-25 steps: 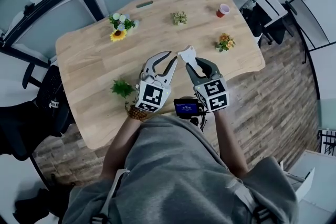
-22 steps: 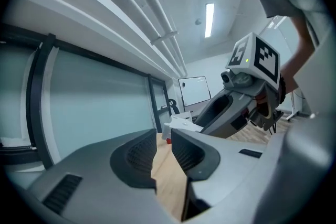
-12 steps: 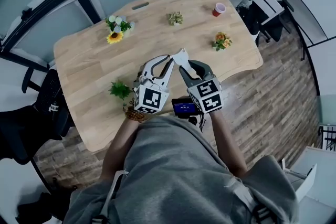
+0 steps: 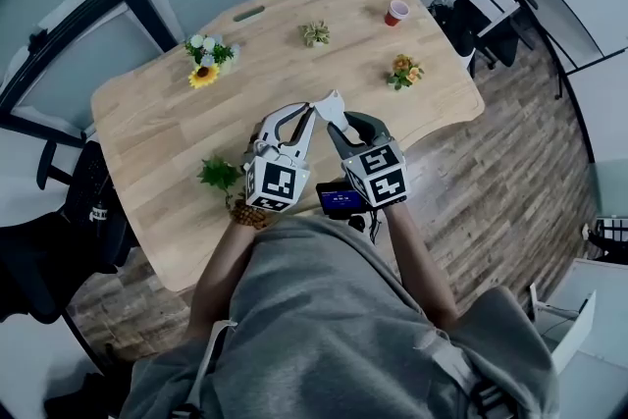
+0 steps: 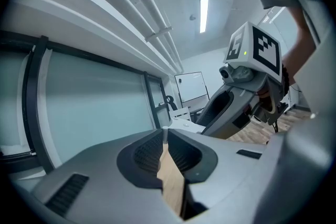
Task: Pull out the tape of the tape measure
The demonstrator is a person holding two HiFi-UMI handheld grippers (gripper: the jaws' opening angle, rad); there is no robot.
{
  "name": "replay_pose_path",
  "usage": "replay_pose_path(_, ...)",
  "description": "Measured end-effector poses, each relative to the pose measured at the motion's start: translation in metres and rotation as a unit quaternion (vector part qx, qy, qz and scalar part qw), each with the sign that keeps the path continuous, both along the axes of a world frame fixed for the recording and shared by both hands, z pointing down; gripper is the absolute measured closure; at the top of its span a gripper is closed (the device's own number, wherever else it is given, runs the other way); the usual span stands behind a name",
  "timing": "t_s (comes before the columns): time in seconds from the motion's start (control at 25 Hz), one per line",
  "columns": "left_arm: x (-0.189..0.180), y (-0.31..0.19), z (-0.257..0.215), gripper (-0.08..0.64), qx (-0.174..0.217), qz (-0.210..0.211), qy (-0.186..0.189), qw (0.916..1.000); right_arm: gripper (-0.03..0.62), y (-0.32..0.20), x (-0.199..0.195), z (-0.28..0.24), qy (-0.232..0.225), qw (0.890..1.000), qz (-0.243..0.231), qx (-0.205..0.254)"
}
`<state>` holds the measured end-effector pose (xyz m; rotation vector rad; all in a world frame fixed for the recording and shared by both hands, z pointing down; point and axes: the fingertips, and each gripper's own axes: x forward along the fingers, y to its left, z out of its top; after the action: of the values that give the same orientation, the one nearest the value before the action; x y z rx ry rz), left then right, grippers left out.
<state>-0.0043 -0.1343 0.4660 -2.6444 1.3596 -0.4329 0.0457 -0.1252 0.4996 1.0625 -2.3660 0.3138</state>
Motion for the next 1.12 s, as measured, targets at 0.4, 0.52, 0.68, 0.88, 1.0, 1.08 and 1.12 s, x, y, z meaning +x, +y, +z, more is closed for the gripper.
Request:
replay_pose_path(0.4,-0.001,-0.002,0.001,0.523,-0.005,-0.002,0.004,1.0,0.454,-0.01,0.015,0.007,-0.011,0.999,0.037,-0.02)
replay_pose_path(0.52,-0.002,-0.002,0.0,0.523,-0.004,-0.002,0.004,1.0,0.454,-0.012,0.015,0.009,-0.011,0.999,0.041,-0.024)
replay_pose_path(0.68,-0.003,-0.002,0.001,0.524,-0.008,-0.005,0.004,1.0,0.456,-0.012,0.016,0.01,-0.011,0.999,0.046,-0.028)
replay_pose_path(0.88,-0.011,-0.003,0.001,0.523,-0.011,-0.015,0.014,0.9997,0.456,-0.017,0.029,0.015,-0.03,0.996,0.07,-0.045)
replay_pose_path(1.0,-0.01,-0.004,0.002,0.524,-0.013,-0.014,0.012,0.9997,0.456,-0.019,0.037,0.016,-0.032,0.995,0.077,-0.048)
replay_pose_path(1.08,-0.007,-0.003,0.002,0.524,-0.013,-0.011,0.011,0.9998,0.456,-0.02,0.04,0.016,-0.032,0.995,0.082,-0.049)
replay_pose_path(1.12,-0.006,-0.003,0.002,0.523,-0.013,-0.01,0.01,0.9998,0.456,-0.02,0.04,0.017,-0.032,0.995,0.083,-0.049)
